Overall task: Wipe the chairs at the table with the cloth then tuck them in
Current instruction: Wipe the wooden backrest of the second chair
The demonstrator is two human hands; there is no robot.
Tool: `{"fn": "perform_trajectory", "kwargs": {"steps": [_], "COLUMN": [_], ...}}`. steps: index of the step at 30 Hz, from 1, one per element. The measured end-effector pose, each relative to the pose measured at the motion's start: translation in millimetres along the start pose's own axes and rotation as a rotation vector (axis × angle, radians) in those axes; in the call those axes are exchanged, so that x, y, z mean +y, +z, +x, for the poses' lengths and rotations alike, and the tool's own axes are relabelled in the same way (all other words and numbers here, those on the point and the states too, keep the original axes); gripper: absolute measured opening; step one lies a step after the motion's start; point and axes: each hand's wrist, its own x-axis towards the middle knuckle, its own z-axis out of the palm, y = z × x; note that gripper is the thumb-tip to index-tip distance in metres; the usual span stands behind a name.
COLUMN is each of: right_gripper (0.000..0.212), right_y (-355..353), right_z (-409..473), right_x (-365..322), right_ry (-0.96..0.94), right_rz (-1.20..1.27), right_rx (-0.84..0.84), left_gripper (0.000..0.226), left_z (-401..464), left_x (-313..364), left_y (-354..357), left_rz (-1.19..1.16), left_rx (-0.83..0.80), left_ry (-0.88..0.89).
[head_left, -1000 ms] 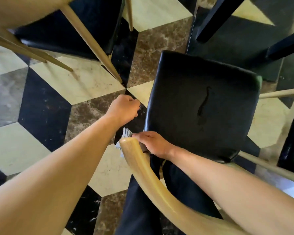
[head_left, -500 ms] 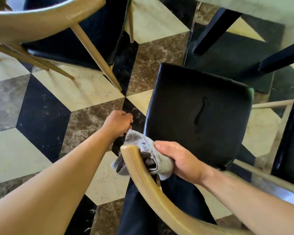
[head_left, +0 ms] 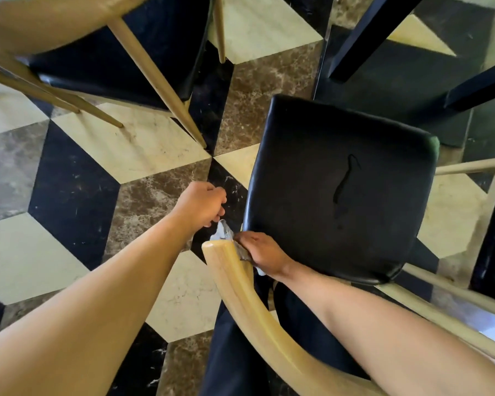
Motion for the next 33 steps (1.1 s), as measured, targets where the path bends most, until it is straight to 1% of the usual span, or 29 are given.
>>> {"fn": "perform_trajectory", "kwargs": {"steps": [1,4,6,8,10,12,14,15,17,18,19,20,21,24,27,29,33], "right_gripper": [0.040,0.031,0.021,0.026,0.035,0.038,0.036,0.032,0.024,0.022,0.024,0.026,0.027,0.027,0.039,0.041,0.043], "right_y": [0,2,-1,-9,-17,-15,-6,1,19,25,25,23,22,19,17,16,9], "right_z": [8,7,-16,-59,-94,-104,-105,-101,-87,-77,-74,-65,-52,-20,-12,-16,-42], "right_x": [5,-2,-15,-30,-44,-39,-23,-16,-20,-23,-21,-21,-18,-21,-23,-24,-36], "right_ry": [0.023,0.102,0.113,-0.024,-0.110,-0.080,-0.038,0.044,0.198,0.275,0.305,0.341,0.382,0.448,0.541,0.561,0.619], "right_rz": [-0.017,0.118,0.148,0.106,0.141,0.178,0.219,0.292,0.531,0.712,0.875,0.961,0.975,0.856,0.854,0.832,0.782], "right_rx": [0.025,0.080,0.036,-0.035,-0.104,-0.123,-0.150,-0.088,0.075,0.106,0.114,0.156,0.206,0.303,0.347,0.319,0.133], "left_gripper": [0.022,0.021,0.019,0.017,0.015,0.014,0.016,0.017,0.019,0.019,0.019,0.018,0.018,0.017,0.014,0.014,0.017], "left_z": [1,4,5,7,7,7,6,6,6,7,8,9,10,14,14,13,15], "left_x": [-1,-1,2,5,11,20,26,28,29,27,25,23,21,12,5,1,1], "left_y": [0,1,0,-1,-2,-1,0,1,4,5,6,7,8,7,4,2,-2], "left_rz": [0.008,0.045,0.041,-0.012,-0.066,-0.100,-0.116,-0.119,-0.119,-0.117,-0.110,-0.107,-0.109,-0.128,-0.155,-0.170,-0.178], "left_rx": [-0.006,-0.005,0.005,0.014,0.025,0.022,0.024,0.027,0.032,0.035,0.037,0.036,0.036,0.033,0.024,0.024,0.030], "left_ry": [0.002,0.000,-0.011,-0.031,-0.031,-0.013,0.001,0.006,0.016,0.022,0.024,0.022,0.013,-0.028,-0.055,-0.068,-0.072]}}
